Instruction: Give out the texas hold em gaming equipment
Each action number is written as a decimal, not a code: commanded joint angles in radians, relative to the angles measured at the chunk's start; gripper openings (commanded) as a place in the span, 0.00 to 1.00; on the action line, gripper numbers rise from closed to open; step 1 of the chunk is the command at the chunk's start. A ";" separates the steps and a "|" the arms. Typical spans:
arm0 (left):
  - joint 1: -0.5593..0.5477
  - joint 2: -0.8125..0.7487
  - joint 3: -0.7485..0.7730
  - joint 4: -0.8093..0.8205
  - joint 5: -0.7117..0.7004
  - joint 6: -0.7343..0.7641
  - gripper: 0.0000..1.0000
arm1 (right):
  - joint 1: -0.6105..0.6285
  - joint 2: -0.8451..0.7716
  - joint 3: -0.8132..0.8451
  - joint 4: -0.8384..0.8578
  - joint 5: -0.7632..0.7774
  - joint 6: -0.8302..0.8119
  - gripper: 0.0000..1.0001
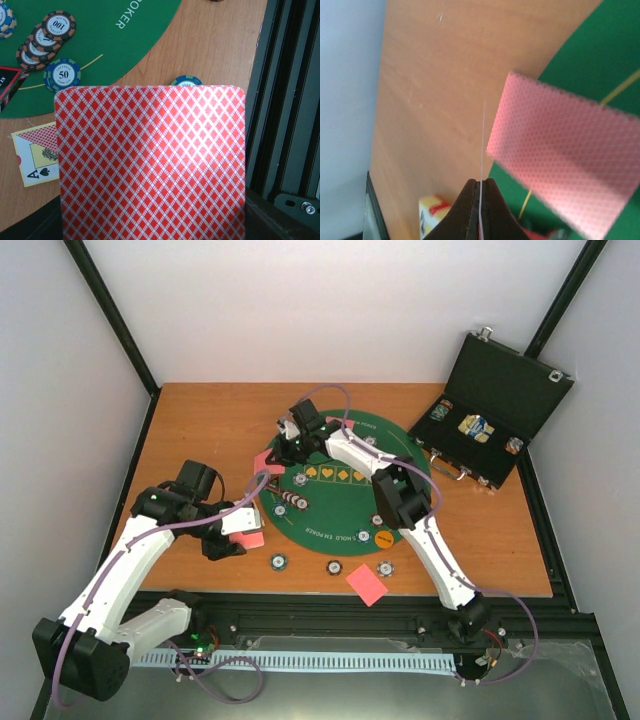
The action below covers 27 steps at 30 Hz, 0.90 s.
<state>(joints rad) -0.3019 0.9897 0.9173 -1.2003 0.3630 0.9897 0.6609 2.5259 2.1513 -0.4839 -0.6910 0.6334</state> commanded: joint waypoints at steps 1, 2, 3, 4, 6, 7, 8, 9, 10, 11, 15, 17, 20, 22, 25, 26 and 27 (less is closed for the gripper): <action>0.001 -0.018 0.017 0.012 0.022 -0.009 0.52 | -0.020 0.138 0.246 -0.125 0.022 0.016 0.04; 0.001 -0.018 0.016 0.012 0.024 -0.010 0.52 | -0.023 0.174 0.275 -0.128 0.026 0.024 0.04; 0.001 -0.018 0.015 0.012 0.025 -0.010 0.52 | -0.026 0.190 0.291 -0.124 0.031 0.033 0.05; 0.001 -0.020 0.012 0.011 0.026 -0.011 0.52 | -0.028 0.200 0.297 -0.117 0.036 0.039 0.07; 0.001 -0.022 0.009 0.008 0.029 -0.011 0.52 | -0.033 0.209 0.298 -0.112 0.054 0.044 0.12; 0.001 -0.023 0.009 0.006 0.029 -0.010 0.52 | -0.035 0.210 0.298 -0.115 0.060 0.044 0.18; 0.001 -0.025 0.008 0.005 0.030 -0.009 0.52 | -0.036 0.207 0.298 -0.123 0.068 0.037 0.23; 0.001 -0.027 0.003 0.005 0.029 -0.009 0.52 | -0.037 0.203 0.298 -0.133 0.079 0.028 0.27; 0.001 -0.027 -0.001 0.005 0.029 -0.007 0.52 | -0.037 0.194 0.298 -0.152 0.092 0.017 0.33; 0.001 -0.029 -0.005 0.005 0.029 -0.007 0.52 | -0.037 0.184 0.296 -0.171 0.106 0.004 0.38; 0.001 -0.029 -0.008 0.004 0.031 -0.009 0.52 | -0.039 0.117 0.262 -0.220 0.155 -0.047 0.53; 0.001 -0.028 -0.006 0.001 0.034 -0.010 0.52 | -0.045 0.084 0.232 -0.226 0.160 -0.060 0.57; 0.000 -0.027 0.004 0.001 0.031 -0.009 0.52 | -0.052 0.057 0.229 -0.275 0.182 -0.080 0.58; 0.001 -0.020 0.014 -0.001 0.030 -0.013 0.52 | -0.055 0.040 0.228 -0.321 0.203 -0.103 0.58; 0.001 -0.011 0.030 -0.005 0.032 -0.013 0.52 | -0.060 -0.021 0.179 -0.345 0.233 -0.139 0.59; 0.001 -0.013 0.033 -0.005 0.033 -0.014 0.52 | -0.061 -0.051 0.143 -0.334 0.238 -0.145 0.59; 0.001 -0.014 0.033 -0.005 0.033 -0.015 0.52 | -0.065 -0.081 0.109 -0.316 0.233 -0.148 0.59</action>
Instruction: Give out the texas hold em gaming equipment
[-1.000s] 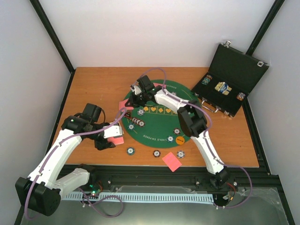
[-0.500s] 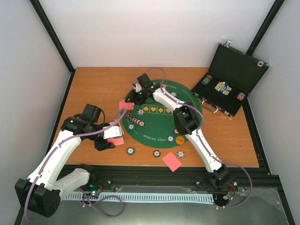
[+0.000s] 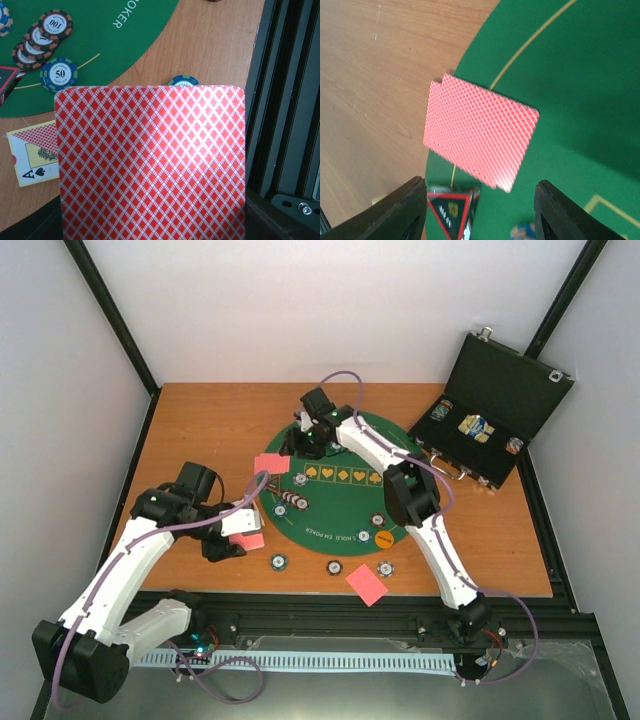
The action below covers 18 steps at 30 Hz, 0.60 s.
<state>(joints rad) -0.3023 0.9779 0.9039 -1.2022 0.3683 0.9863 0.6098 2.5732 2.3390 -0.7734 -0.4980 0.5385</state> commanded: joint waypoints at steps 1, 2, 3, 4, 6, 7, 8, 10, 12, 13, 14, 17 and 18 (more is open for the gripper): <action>0.001 -0.003 0.048 -0.003 0.029 -0.014 0.52 | -0.016 -0.160 -0.114 -0.010 0.034 -0.055 0.60; 0.002 -0.004 0.048 -0.004 0.029 -0.014 0.52 | -0.019 -0.188 -0.140 0.000 0.026 -0.055 0.60; 0.002 -0.002 0.049 -0.002 0.027 -0.015 0.52 | -0.021 -0.215 -0.176 0.011 0.014 -0.055 0.60; 0.002 -0.001 0.050 -0.002 0.025 -0.017 0.52 | -0.020 -0.249 -0.216 0.026 0.003 -0.053 0.60; 0.002 0.003 0.054 -0.002 0.020 -0.018 0.52 | -0.020 -0.334 -0.350 0.103 -0.036 -0.035 0.60; 0.001 0.005 0.056 -0.002 0.017 -0.018 0.52 | -0.019 -0.382 -0.425 0.157 -0.055 -0.016 0.60; 0.001 0.006 0.060 -0.003 0.016 -0.018 0.52 | -0.017 -0.441 -0.507 0.210 -0.074 0.005 0.60; 0.002 0.009 0.066 -0.004 0.017 -0.018 0.52 | -0.004 -0.558 -0.683 0.341 -0.114 0.057 0.63; 0.002 0.012 0.070 -0.001 0.018 -0.021 0.52 | 0.026 -0.692 -0.842 0.445 -0.126 0.112 0.67; 0.001 0.017 0.075 0.000 0.022 -0.022 0.52 | 0.045 -0.742 -0.917 0.503 -0.131 0.140 0.67; 0.002 0.024 0.078 0.002 0.024 -0.025 0.52 | 0.066 -0.794 -0.998 0.562 -0.136 0.171 0.69; 0.001 0.044 0.084 0.015 0.033 -0.036 0.52 | 0.145 -0.902 -1.186 0.726 -0.123 0.264 0.71; 0.001 0.050 0.087 0.018 0.036 -0.040 0.52 | 0.172 -0.923 -1.231 0.772 -0.115 0.290 0.71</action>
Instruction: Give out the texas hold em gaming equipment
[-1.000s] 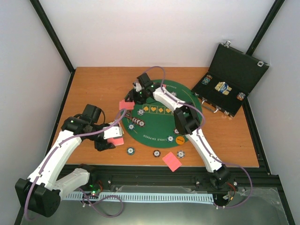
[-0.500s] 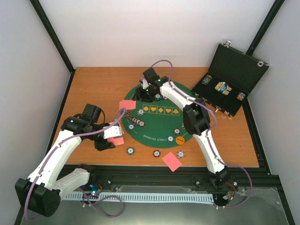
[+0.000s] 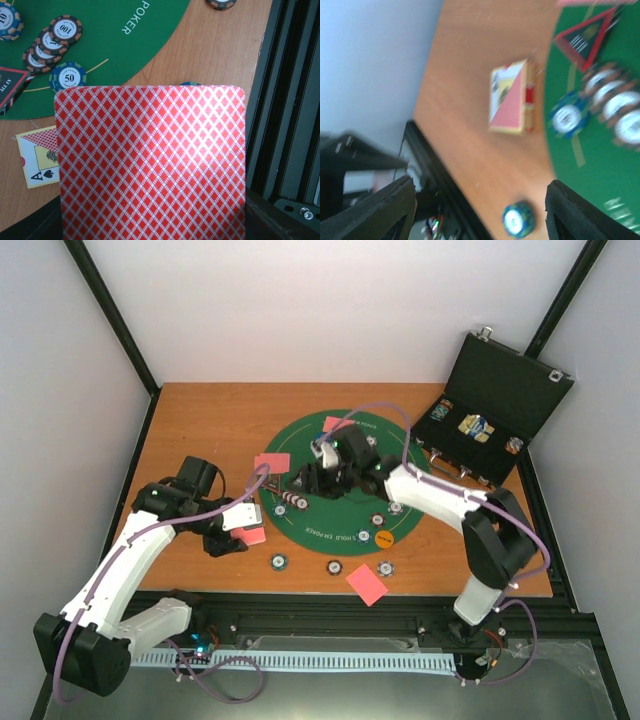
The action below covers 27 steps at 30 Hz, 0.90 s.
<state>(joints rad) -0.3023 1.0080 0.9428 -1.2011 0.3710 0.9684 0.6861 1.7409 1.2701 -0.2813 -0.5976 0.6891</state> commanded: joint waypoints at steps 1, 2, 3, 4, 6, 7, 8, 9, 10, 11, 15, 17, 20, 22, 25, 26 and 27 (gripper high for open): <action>0.001 0.025 0.048 0.021 0.035 -0.027 0.52 | 0.123 -0.106 -0.197 0.317 -0.007 0.163 0.71; 0.001 0.028 0.048 0.023 0.037 -0.028 0.52 | 0.147 -0.116 -0.219 0.350 0.006 0.180 0.71; 0.001 0.029 0.050 0.026 0.040 -0.032 0.52 | 0.173 -0.120 -0.235 0.369 0.015 0.192 0.71; 0.000 0.029 0.050 0.026 0.043 -0.033 0.52 | 0.194 -0.119 -0.243 0.383 0.023 0.201 0.71; 0.000 0.028 0.056 0.026 0.046 -0.035 0.52 | 0.230 -0.110 -0.250 0.413 0.036 0.216 0.71; 0.001 0.028 0.057 0.025 0.044 -0.034 0.52 | 0.244 -0.102 -0.251 0.435 0.033 0.226 0.71; 0.001 0.028 0.058 0.025 0.043 -0.034 0.52 | 0.257 -0.094 -0.250 0.455 0.031 0.235 0.71; 0.000 0.027 0.059 0.023 0.041 -0.034 0.52 | 0.267 -0.085 -0.248 0.469 0.030 0.240 0.71; 0.001 0.028 0.058 0.023 0.038 -0.032 0.52 | 0.274 -0.078 -0.247 0.479 0.031 0.244 0.71; 0.001 0.028 0.057 0.022 0.036 -0.029 0.52 | 0.279 -0.071 -0.249 0.490 0.030 0.250 0.71; 0.001 0.023 0.047 0.020 0.029 -0.023 0.52 | 0.284 -0.062 -0.272 0.539 0.021 0.276 0.70; 0.000 0.023 0.045 0.021 0.027 -0.022 0.52 | 0.285 -0.065 -0.279 0.549 0.018 0.281 0.70; 0.000 0.023 0.045 0.023 0.030 -0.021 0.52 | 0.295 -0.058 -0.280 0.576 0.006 0.292 0.71; 0.001 0.023 0.045 0.024 0.031 -0.021 0.52 | 0.308 -0.040 -0.269 0.594 -0.006 0.302 0.71; 0.001 0.025 0.048 0.022 0.030 -0.021 0.52 | 0.330 0.000 -0.242 0.619 -0.018 0.315 0.71; 0.000 0.023 0.049 0.021 0.029 -0.022 0.52 | 0.337 0.019 -0.234 0.628 -0.020 0.322 0.71; 0.001 0.023 0.050 0.020 0.029 -0.022 0.52 | 0.341 0.034 -0.227 0.638 -0.024 0.326 0.71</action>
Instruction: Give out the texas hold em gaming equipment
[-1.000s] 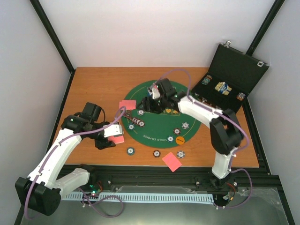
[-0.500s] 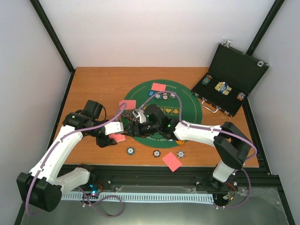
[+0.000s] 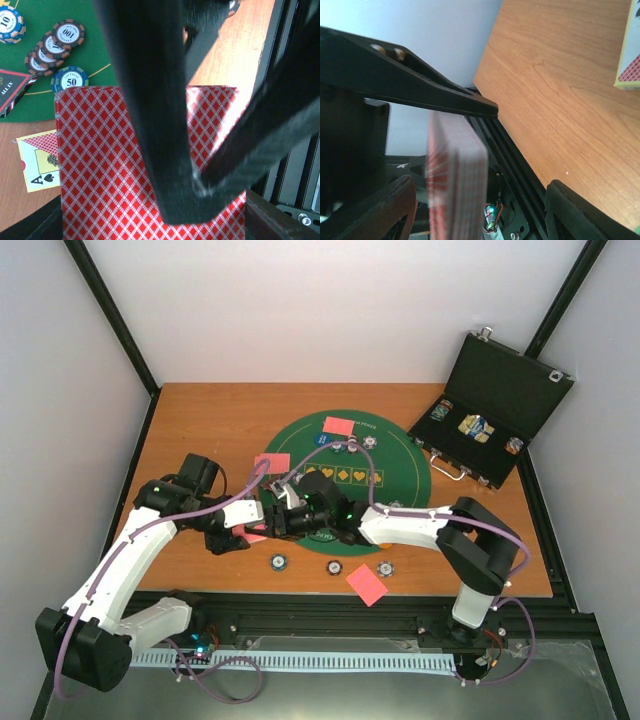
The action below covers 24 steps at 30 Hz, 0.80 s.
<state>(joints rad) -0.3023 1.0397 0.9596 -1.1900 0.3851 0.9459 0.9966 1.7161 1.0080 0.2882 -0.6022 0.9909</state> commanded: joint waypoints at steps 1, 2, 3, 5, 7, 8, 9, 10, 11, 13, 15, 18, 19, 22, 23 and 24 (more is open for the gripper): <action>0.000 -0.009 0.034 0.007 0.012 0.003 0.52 | 0.036 0.072 0.041 0.077 -0.023 0.031 0.71; 0.000 -0.009 0.035 0.005 0.011 0.003 0.52 | 0.039 0.086 0.048 0.085 -0.025 0.037 0.71; 0.000 -0.009 0.036 0.003 0.010 0.005 0.52 | 0.041 0.098 0.053 0.094 -0.027 0.044 0.71; 0.001 -0.012 0.036 0.000 0.009 0.007 0.52 | 0.043 0.120 0.063 0.119 -0.033 0.056 0.71; 0.000 -0.013 0.036 -0.002 0.008 0.008 0.52 | 0.043 0.140 0.078 0.127 -0.035 0.065 0.70; 0.001 -0.015 0.036 -0.002 0.008 0.008 0.52 | 0.043 0.150 0.086 0.129 -0.036 0.069 0.70; 0.000 -0.016 0.035 -0.004 0.008 0.008 0.52 | 0.043 0.158 0.092 0.126 -0.036 0.072 0.70; 0.002 -0.016 0.033 -0.003 0.008 0.008 0.52 | 0.042 0.165 0.095 0.122 -0.035 0.075 0.70; 0.002 -0.016 0.033 -0.003 0.008 0.008 0.52 | 0.039 0.169 0.096 0.115 -0.034 0.075 0.69; 0.001 -0.018 0.032 -0.003 0.008 0.012 0.52 | 0.027 0.169 0.080 0.102 -0.030 0.075 0.66; 0.000 -0.020 0.033 -0.004 0.005 0.014 0.52 | 0.008 0.155 0.036 0.102 -0.027 0.077 0.63; 0.001 -0.024 0.034 -0.004 0.005 0.016 0.52 | -0.023 0.130 -0.029 0.090 -0.023 0.069 0.60; 0.001 -0.024 0.035 -0.005 0.006 0.016 0.52 | -0.031 0.121 -0.046 0.083 -0.021 0.065 0.60; 0.000 -0.024 0.038 -0.003 0.009 0.016 0.52 | -0.044 0.097 -0.078 0.055 -0.013 0.046 0.58; 0.001 -0.022 0.038 -0.003 0.010 0.015 0.52 | -0.045 0.093 -0.084 0.049 -0.011 0.042 0.57; 0.000 -0.022 0.038 -0.003 0.011 0.015 0.52 | -0.046 0.088 -0.087 0.045 -0.011 0.039 0.57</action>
<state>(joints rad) -0.3023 1.0389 0.9588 -1.1919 0.3576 0.9466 0.9745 1.8023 0.9749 0.4492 -0.6674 1.0615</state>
